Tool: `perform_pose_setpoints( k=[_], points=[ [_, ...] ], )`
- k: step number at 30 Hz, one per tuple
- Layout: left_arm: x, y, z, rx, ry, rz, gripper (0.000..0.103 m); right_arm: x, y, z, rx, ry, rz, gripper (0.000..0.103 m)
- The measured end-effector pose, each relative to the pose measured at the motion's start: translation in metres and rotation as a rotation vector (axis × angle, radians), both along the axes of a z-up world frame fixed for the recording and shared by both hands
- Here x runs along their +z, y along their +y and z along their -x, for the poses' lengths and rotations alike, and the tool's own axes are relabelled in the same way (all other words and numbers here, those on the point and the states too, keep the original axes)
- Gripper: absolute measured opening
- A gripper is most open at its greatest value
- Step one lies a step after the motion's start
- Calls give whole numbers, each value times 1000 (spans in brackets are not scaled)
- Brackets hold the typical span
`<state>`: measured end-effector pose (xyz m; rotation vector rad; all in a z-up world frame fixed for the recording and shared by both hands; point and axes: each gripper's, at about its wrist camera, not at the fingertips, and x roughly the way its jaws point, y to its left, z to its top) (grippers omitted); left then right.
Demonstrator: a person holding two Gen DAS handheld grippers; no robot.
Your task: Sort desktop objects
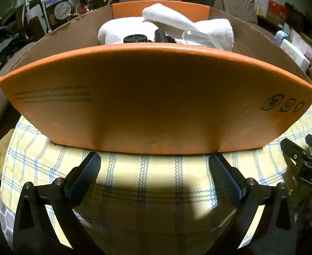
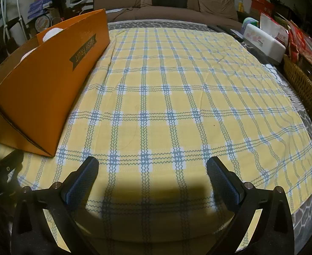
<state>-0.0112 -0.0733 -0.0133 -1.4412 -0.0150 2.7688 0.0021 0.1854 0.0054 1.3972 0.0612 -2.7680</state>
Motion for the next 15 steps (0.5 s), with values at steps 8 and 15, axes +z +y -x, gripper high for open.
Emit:
perform_pose_setpoints(
  k=[8, 15],
  points=[
    [0, -1, -1, 0, 0, -4, 103, 0, 0, 0, 0, 0, 0, 103],
    [-1, 0, -2, 0, 0, 1, 103, 0, 0, 0, 0, 0, 0, 103]
  ],
)
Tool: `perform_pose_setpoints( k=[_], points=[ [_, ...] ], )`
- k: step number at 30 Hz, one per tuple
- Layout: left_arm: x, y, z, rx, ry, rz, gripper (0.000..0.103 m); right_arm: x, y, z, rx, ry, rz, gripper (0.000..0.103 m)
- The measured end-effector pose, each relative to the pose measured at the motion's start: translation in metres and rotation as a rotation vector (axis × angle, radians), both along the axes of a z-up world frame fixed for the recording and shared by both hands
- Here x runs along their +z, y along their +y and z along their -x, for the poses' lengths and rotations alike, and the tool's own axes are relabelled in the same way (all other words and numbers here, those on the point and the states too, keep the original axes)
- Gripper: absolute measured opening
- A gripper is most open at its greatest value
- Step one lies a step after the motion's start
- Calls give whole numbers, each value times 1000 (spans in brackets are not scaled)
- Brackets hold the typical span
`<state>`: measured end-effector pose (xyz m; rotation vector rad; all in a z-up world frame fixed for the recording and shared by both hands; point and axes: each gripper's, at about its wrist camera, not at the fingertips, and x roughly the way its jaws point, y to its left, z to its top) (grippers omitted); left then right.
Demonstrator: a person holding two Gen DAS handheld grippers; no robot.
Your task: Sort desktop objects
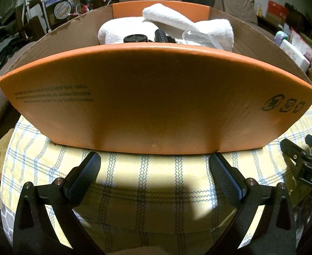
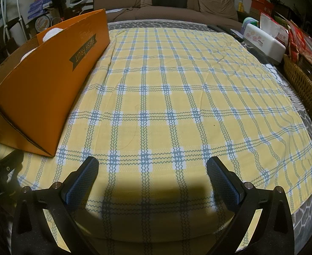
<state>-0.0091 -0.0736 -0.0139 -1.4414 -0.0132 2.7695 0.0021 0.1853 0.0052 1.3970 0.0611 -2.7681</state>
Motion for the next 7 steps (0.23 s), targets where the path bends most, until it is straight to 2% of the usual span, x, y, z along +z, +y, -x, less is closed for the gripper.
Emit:
perform_pose_setpoints(
  k=[7],
  points=[
    [0, 0, -1, 0, 0, -2, 103, 0, 0, 0, 0, 0, 0, 103]
  ],
)
